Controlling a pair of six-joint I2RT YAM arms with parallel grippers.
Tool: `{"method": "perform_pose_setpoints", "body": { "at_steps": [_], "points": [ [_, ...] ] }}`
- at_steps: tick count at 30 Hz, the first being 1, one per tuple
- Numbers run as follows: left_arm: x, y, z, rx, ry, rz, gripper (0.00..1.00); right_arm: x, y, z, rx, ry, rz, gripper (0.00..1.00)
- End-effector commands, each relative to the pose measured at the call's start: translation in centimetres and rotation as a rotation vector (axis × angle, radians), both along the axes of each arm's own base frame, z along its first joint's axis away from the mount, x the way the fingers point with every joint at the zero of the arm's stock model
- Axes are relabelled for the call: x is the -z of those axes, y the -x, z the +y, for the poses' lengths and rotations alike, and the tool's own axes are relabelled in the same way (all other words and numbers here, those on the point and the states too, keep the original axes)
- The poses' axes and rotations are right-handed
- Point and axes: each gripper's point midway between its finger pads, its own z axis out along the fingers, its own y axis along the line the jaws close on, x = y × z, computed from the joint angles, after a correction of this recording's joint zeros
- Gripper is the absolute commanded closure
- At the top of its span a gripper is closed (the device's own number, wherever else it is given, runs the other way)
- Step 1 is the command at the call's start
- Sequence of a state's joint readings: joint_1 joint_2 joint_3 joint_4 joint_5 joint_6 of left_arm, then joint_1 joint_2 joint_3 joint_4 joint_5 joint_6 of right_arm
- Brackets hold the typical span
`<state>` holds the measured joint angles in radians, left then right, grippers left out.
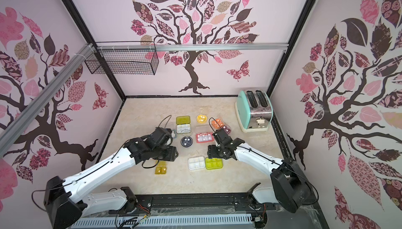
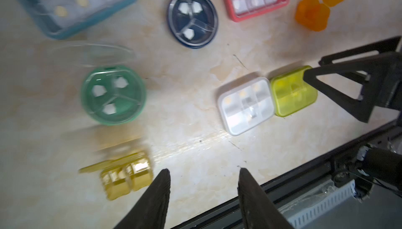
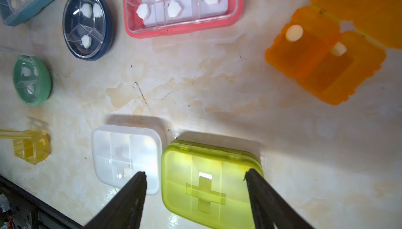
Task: Close pillboxes
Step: Move the pillbox to the center of the board.
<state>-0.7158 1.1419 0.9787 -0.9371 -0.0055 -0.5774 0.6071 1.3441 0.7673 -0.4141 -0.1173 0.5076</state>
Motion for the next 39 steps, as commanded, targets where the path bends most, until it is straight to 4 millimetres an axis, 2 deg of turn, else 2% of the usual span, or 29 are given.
{"method": "perform_pose_setpoints", "body": {
  "at_steps": [1, 4, 6, 8, 11, 16, 18, 25, 39],
  "points": [
    [1.2, 2.2, 6.4, -0.123, -0.133, 0.086, 0.46, -1.5, -1.1, 1.3, -0.032, -0.041, -0.036, 0.25],
    [2.9, 2.4, 8.4, -0.246, -0.065, 0.134, 0.46, -1.7, -0.9, 2.6, -0.060, -0.099, -0.022, 0.26],
    [4.1, 2.2, 7.9, -0.327, 0.053, 0.146, 0.47, -1.7, -0.8, 3.2, -0.071, -0.118, -0.015, 0.26],
    [4.3, 2.0, 7.6, -0.392, 0.115, 0.142, 0.47, -1.6, -0.6, 3.3, -0.076, -0.123, -0.011, 0.26],
    [5.7, 2.5, 8.2, -0.485, 0.130, 0.163, 0.48, -1.7, -0.6, 3.2, -0.079, -0.121, -0.016, 0.26],
    [8.0, 3.7, 8.3, -0.579, 0.219, 0.176, 0.50, -1.3, -0.6, 2.9, -0.089, -0.102, -0.020, 0.26],
    [8.5, 3.8, 8.6, -0.587, 0.201, 0.173, 0.51, -0.8, -0.4, 3.0, -0.093, -0.103, -0.007, 0.26],
    [10.4, 3.9, 8.0, -0.526, 0.142, 0.254, 0.57, -0.3, -0.3, 3.2, -0.099, -0.110, -0.003, 0.26],
    [11.8, 4.2, 6.9, -0.482, 0.161, 0.288, 0.73, -0.3, -0.5, 3.5, -0.106, -0.122, 0.001, 0.26]
  ]
}}
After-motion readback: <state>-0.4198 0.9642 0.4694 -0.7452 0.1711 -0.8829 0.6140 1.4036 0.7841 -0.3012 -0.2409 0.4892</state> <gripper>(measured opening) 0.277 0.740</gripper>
